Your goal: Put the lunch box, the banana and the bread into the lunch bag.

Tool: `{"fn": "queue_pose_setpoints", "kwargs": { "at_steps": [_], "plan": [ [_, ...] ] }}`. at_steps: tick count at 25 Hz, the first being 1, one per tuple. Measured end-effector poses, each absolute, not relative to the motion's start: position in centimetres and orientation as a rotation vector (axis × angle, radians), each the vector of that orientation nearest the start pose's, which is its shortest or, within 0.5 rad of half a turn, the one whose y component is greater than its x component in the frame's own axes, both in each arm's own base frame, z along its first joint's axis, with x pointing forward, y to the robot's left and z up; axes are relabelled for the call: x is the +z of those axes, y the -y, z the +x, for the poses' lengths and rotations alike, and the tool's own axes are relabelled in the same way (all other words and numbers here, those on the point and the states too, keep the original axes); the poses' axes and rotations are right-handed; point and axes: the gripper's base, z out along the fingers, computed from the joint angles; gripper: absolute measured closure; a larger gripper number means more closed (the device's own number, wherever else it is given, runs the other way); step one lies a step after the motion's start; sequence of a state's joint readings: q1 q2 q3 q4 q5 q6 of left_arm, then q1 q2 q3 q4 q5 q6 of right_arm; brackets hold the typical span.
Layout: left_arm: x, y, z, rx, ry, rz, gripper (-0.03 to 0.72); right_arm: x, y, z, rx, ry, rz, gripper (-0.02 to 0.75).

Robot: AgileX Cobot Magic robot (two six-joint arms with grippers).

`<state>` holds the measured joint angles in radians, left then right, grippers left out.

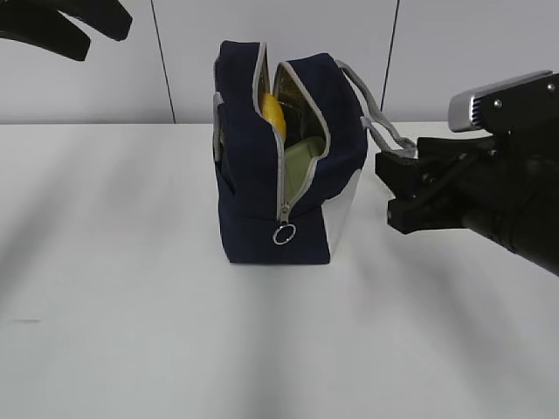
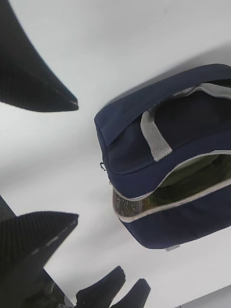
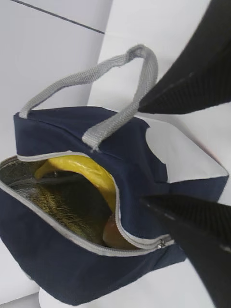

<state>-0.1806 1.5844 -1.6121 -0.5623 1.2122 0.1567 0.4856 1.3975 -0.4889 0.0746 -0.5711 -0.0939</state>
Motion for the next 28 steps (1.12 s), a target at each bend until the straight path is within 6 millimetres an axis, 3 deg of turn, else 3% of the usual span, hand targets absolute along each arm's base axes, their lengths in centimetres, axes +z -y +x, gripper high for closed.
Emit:
{"fn": "queue_pose_setpoints", "kwargs": {
  "at_steps": [4,10,17,28],
  "plan": [
    [38.8,10.4,31.6,-0.767,-2.555,0.339,0.221,20.3,-12.6,23.3,0.328,-1.857,-0.523,0.318],
    [38.8,10.4,31.6,-0.765,-2.55,0.336,0.221,16.4,-14.5,23.5,0.43,-1.882,-0.748,0.353],
    [38.8,10.4,31.6,-0.765,-2.55,0.336,0.221,12.1,-16.2,24.6,0.557,-1.841,-0.782,0.364],
    [38.8,10.3,31.6,-0.758,-2.551,0.337,0.221,10.3,-17.4,27.8,0.504,-1.771,-0.742,0.364]
  ]
}}
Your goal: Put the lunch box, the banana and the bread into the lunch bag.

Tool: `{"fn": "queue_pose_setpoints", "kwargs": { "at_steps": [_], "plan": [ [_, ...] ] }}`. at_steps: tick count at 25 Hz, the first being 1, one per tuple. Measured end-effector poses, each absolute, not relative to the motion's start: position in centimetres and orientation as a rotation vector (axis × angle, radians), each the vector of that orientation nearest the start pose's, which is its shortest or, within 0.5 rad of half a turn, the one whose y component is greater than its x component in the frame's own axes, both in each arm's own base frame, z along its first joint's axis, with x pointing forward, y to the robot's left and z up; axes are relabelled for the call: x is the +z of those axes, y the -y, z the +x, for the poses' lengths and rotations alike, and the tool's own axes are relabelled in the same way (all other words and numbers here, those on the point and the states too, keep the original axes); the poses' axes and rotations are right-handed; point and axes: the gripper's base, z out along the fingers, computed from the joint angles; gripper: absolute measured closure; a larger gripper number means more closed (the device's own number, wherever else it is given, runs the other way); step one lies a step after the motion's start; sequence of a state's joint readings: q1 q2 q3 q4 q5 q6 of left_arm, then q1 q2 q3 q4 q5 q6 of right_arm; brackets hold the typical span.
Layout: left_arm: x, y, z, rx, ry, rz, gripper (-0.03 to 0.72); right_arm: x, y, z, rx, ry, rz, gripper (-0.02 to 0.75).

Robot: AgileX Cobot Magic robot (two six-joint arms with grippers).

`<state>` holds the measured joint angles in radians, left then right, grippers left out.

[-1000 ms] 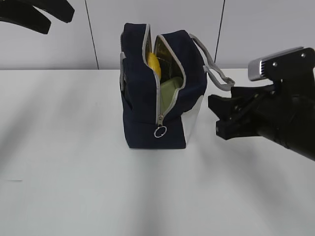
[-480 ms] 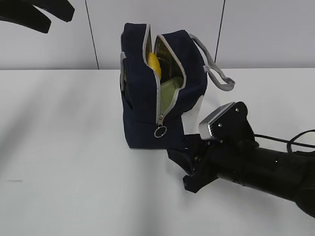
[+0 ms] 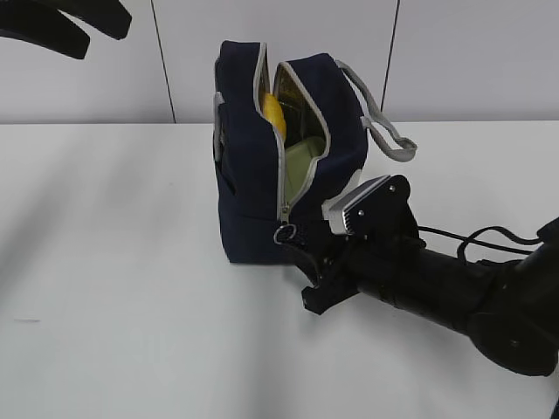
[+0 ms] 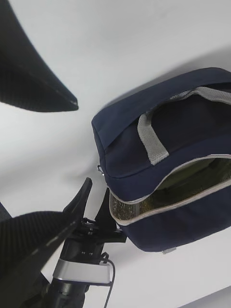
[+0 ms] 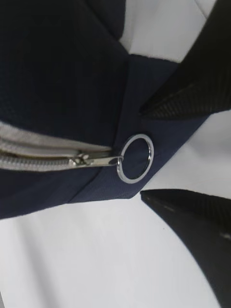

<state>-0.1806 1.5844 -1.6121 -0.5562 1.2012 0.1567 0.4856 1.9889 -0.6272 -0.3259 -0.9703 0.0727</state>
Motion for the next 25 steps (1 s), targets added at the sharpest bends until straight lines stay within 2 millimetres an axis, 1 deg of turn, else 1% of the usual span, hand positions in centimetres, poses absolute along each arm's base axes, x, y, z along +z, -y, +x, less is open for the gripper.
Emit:
{"fn": "queue_pose_setpoints", "kwargs": {
  "at_steps": [6,9,15,19,25],
  "plan": [
    [38.7,10.3,31.7,-0.751,-2.553,0.338,0.221,8.9,-17.7,28.1,0.529,-1.728,-0.726,0.364],
    [38.7,10.3,31.7,-0.747,-2.554,0.339,0.221,8.5,-17.9,28.4,0.539,-1.713,-0.719,0.364],
    [38.7,10.3,31.7,-0.743,-2.555,0.339,0.227,8.7,-18.3,29.1,0.543,-1.683,-0.717,0.363],
    [38.7,10.3,31.7,-0.743,-2.553,0.339,0.227,9.0,-18.8,29.6,0.554,-1.655,-0.745,0.363],
    [38.7,10.2,31.7,-0.74,-2.554,0.339,0.231,9.0,-18.9,29.6,0.553,-1.662,-0.758,0.364]
  ]
}}
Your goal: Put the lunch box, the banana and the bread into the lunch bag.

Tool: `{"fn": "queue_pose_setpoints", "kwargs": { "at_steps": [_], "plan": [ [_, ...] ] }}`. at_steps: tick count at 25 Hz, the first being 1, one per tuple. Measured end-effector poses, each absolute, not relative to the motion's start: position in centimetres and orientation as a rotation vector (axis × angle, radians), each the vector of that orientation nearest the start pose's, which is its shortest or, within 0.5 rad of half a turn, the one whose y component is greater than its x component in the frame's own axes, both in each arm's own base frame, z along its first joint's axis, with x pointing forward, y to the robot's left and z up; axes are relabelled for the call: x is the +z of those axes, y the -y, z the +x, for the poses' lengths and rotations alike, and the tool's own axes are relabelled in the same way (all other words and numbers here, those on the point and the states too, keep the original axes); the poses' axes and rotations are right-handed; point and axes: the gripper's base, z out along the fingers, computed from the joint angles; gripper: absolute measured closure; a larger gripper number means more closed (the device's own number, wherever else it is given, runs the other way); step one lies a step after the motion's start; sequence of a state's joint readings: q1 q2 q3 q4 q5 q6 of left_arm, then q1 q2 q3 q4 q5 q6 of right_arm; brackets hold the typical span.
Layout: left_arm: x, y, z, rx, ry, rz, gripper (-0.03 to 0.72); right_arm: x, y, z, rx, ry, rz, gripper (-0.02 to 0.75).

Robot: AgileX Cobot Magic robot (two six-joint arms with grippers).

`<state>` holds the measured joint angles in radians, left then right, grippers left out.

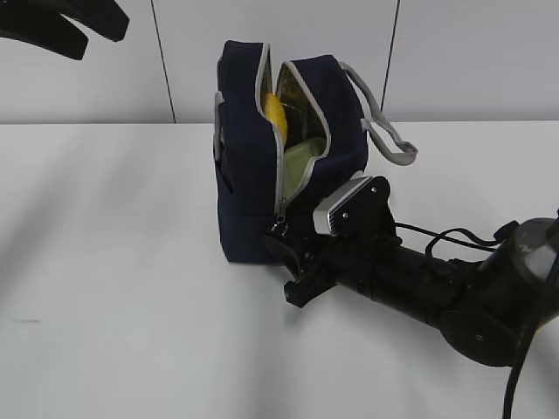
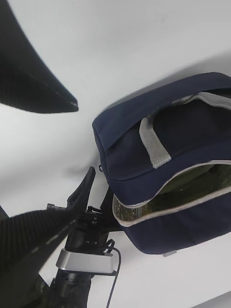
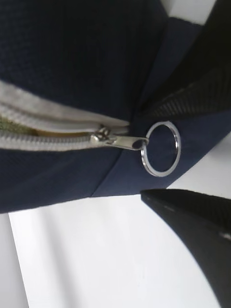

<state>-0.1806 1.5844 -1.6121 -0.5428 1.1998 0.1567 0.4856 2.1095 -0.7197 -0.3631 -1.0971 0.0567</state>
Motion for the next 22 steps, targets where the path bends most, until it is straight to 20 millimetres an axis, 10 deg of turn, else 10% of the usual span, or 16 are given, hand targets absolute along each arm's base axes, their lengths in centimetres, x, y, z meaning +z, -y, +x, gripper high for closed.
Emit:
{"fn": "queue_pose_setpoints", "kwargs": {
  "at_steps": [22],
  "plan": [
    [38.71,10.25,31.68,-0.742,-2.554,0.338,0.239,8.43,-19.01,29.81,0.525,-1.724,-0.816,0.583]
  ]
}}
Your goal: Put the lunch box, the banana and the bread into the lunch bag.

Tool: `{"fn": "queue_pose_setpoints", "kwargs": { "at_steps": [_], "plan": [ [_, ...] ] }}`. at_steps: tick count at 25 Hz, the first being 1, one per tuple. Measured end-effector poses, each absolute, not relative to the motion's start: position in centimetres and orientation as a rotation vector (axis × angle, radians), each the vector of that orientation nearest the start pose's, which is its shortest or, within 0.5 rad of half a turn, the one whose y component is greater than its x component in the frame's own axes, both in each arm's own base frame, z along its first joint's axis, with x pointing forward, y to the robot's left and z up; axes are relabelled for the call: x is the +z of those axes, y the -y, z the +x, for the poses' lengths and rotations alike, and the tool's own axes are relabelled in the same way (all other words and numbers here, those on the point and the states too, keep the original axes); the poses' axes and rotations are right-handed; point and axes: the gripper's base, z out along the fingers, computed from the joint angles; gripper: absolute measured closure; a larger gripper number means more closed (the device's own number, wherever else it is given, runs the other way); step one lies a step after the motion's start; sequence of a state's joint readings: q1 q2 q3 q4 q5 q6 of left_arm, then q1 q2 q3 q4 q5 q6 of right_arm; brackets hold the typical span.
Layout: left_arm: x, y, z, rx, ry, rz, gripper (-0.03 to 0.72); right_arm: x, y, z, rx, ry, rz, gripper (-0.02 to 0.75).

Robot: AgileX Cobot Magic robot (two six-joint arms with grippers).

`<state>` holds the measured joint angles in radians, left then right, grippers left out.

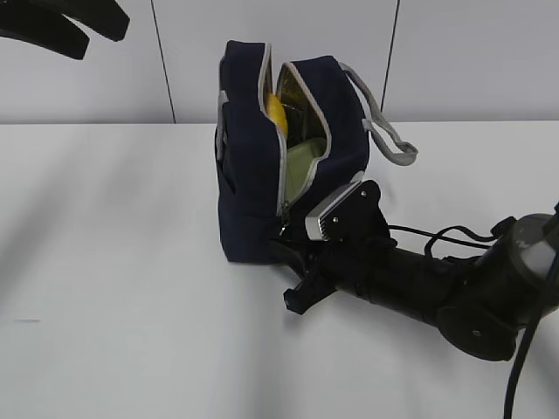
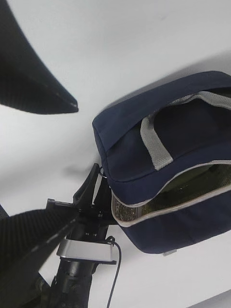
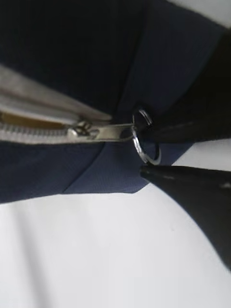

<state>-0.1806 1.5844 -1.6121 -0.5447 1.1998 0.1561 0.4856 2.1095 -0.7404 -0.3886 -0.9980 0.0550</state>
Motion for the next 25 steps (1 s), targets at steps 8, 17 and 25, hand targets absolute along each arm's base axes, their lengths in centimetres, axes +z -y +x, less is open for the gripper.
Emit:
{"fn": "queue_pose_setpoints", "kwargs": {
  "at_steps": [8,17,25],
  "plan": [
    [38.7,10.3,31.7,-0.744,-2.553,0.338,0.243,8.4,-19.0,29.8,0.523,-1.726,-0.809,0.679],
    [38.7,10.3,31.7,-0.745,-2.554,0.336,0.243,7.9,-18.5,29.3,0.511,-1.77,-0.789,0.716],
    [38.7,10.3,31.7,-0.748,-2.553,0.335,0.243,7.9,-17.8,29.1,0.482,-1.807,-0.711,0.683]
  ]
}}
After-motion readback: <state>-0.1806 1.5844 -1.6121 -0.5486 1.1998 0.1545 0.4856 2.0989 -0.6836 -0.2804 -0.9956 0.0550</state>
